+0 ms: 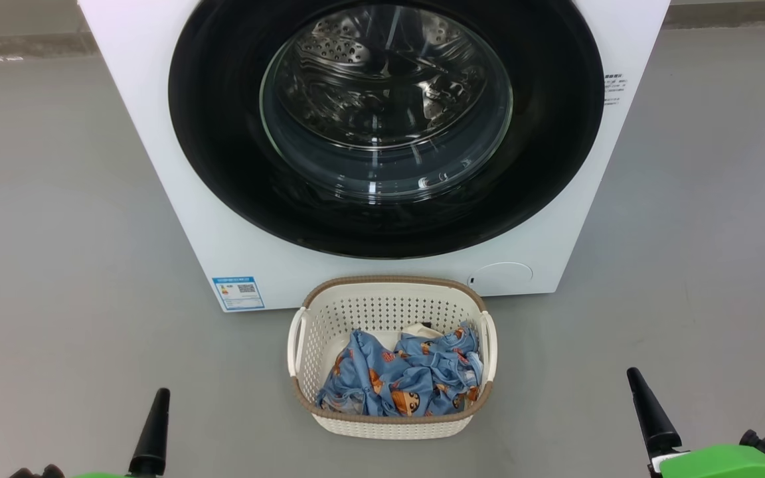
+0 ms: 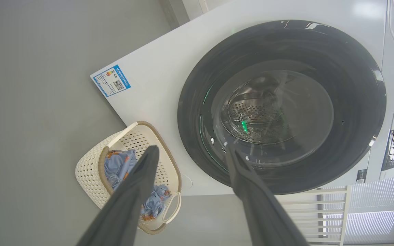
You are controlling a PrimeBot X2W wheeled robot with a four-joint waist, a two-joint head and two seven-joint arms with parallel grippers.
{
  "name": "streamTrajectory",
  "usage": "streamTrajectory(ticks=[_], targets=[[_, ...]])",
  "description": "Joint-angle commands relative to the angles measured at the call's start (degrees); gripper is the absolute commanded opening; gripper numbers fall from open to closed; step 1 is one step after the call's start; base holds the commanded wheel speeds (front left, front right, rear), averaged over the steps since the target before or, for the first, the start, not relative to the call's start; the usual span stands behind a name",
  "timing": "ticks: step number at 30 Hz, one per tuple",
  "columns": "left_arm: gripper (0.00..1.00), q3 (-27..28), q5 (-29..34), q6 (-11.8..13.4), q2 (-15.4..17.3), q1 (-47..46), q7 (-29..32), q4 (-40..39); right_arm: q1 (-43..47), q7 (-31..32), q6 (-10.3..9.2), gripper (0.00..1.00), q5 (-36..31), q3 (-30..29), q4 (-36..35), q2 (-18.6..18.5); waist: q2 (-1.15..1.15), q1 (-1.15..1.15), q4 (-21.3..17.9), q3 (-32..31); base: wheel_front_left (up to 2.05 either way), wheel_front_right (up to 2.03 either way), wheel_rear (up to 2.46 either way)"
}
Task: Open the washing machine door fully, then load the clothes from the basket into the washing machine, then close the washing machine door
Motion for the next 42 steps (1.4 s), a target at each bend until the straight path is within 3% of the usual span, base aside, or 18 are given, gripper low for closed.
streamTrajectory(ticks=[1, 42], targets=[[1.0, 0.49, 2.01, -0.1, 1.11, -1.61, -0.74, -2.09, -3.0, -0.72, 0.03, 1.0, -1.91, 0.86, -1.2, -0.91, 0.0, 0.0, 0.02, 0.05, 0.0, 0.0, 0.0], [1.0, 0.04, 32.48, -0.17, 1.49, -1.15, -7.63, -5.96, -4.13, -7.6, 0.06, 1.0, -29.55, 3.7, 0.07, -3.61, 0.0, -0.01, 0.22, 0.83, 0.0, 0.0, 0.0]])
